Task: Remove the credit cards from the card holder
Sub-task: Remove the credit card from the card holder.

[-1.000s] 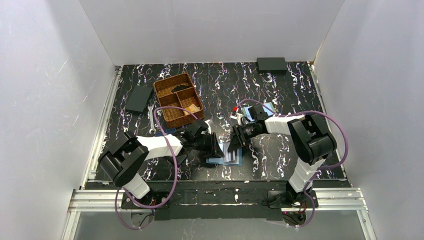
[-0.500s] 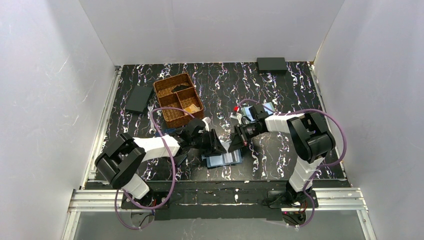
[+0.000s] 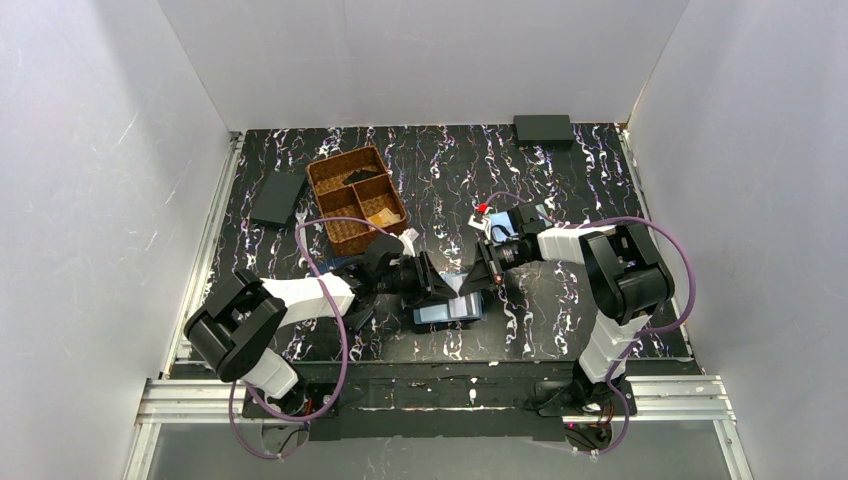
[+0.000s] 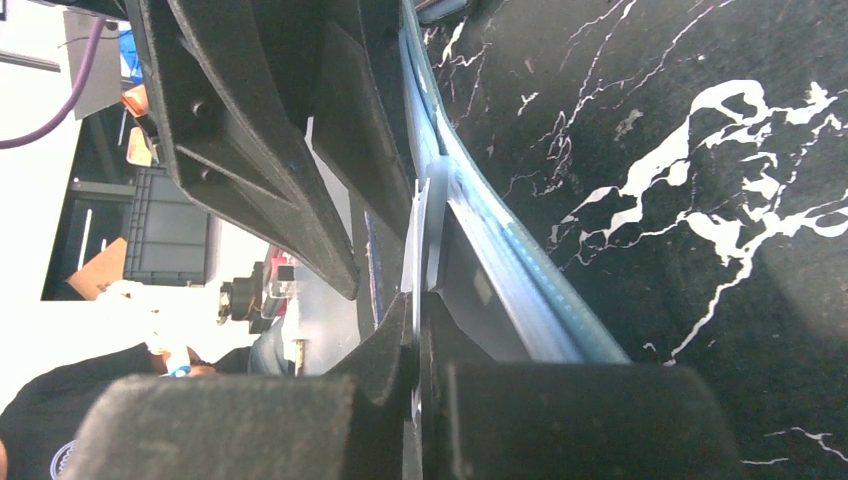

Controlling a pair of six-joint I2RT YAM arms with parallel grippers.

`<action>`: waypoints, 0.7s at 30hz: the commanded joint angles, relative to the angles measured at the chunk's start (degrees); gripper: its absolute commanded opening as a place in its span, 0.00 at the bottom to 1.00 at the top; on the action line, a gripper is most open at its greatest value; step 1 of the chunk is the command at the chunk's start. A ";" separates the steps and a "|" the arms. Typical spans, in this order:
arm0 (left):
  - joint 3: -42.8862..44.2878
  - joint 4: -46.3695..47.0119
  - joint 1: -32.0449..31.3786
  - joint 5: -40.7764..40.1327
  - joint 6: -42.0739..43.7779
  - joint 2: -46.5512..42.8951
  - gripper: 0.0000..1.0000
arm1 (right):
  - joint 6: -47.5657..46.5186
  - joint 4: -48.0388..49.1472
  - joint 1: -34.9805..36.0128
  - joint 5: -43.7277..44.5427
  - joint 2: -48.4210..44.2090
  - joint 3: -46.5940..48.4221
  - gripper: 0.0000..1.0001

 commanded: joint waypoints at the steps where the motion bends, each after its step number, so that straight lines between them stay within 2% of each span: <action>1: -0.63 4.44 0.33 1.80 -0.77 -1.41 0.32 | 1.17 1.61 -0.01 -6.63 -2.14 0.14 0.01; 11: -1.57 8.54 0.27 2.59 -3.42 0.87 0.31 | 1.05 1.59 0.04 -10.84 -2.21 0.50 0.01; 21: -2.09 15.12 0.32 3.84 -6.12 3.39 0.22 | 0.38 0.08 0.04 -13.06 -1.73 0.97 0.01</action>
